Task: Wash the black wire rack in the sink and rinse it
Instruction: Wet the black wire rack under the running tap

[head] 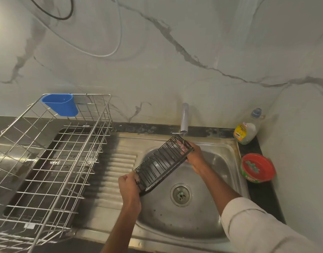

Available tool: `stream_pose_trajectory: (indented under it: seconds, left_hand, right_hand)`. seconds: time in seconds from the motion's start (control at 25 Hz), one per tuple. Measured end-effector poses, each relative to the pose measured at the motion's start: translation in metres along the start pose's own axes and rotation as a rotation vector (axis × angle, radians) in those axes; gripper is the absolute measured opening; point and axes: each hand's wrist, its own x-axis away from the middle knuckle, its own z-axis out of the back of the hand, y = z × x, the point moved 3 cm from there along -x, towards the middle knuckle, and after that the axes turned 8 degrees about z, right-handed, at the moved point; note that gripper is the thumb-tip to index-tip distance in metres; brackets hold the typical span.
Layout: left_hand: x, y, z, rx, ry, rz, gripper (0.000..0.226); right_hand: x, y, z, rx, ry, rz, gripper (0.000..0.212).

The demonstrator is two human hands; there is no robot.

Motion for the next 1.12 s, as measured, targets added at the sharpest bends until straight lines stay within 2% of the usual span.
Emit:
stream_pose_trajectory:
  seconds: [0.08, 0.24, 0.36, 0.48, 0.64, 0.72, 0.88, 1.0, 1.04, 1.12]
  left_hand:
    - [0.006, -0.008, 0.002, -0.022, -0.010, 0.012, 0.027]
    - [0.012, -0.021, 0.005, 0.014, 0.054, 0.028, 0.012]
    - [0.015, -0.022, 0.001, 0.008, 0.050, 0.013, 0.022]
    - [0.010, -0.028, 0.000, 0.016, 0.043, 0.063, 0.027]
    - [-0.001, -0.047, -0.004, 0.021, -0.036, 0.187, 0.041]
    - [-0.007, -0.057, -0.008, -0.035, -0.054, 0.237, 0.041]
    - [-0.009, -0.071, -0.018, -0.192, -0.156, 0.315, 0.050]
    - [-0.003, -0.066, -0.032, -0.310, -0.239, 0.278, 0.050]
    - [0.001, -0.059, -0.038, -0.356, -0.252, 0.241, 0.055]
    - [0.004, -0.049, -0.051, -0.441, -0.328, 0.146, 0.080]
  right_hand:
    - [-0.001, -0.004, 0.001, -0.054, -0.044, 0.026, 0.025]
    - [-0.011, -0.012, -0.012, -0.099, -0.061, 0.044, 0.027]
    - [-0.017, -0.017, -0.024, -0.040, -0.038, 0.015, 0.040]
    - [-0.010, -0.021, -0.016, -0.112, 0.023, -0.004, 0.034]
    - [0.000, -0.011, 0.013, -0.099, 0.089, -0.014, 0.028]
    - [0.007, -0.005, 0.025, -0.068, 0.114, -0.020, 0.030]
    - [0.032, -0.011, 0.044, 0.034, 0.267, 0.015, 0.039]
    - [0.053, -0.017, 0.055, 0.193, 0.439, 0.026, 0.041]
    - [0.059, -0.018, 0.058, 0.235, 0.486, 0.024, 0.039]
    - [0.072, -0.024, 0.064, 0.306, 0.554, 0.053, 0.038]
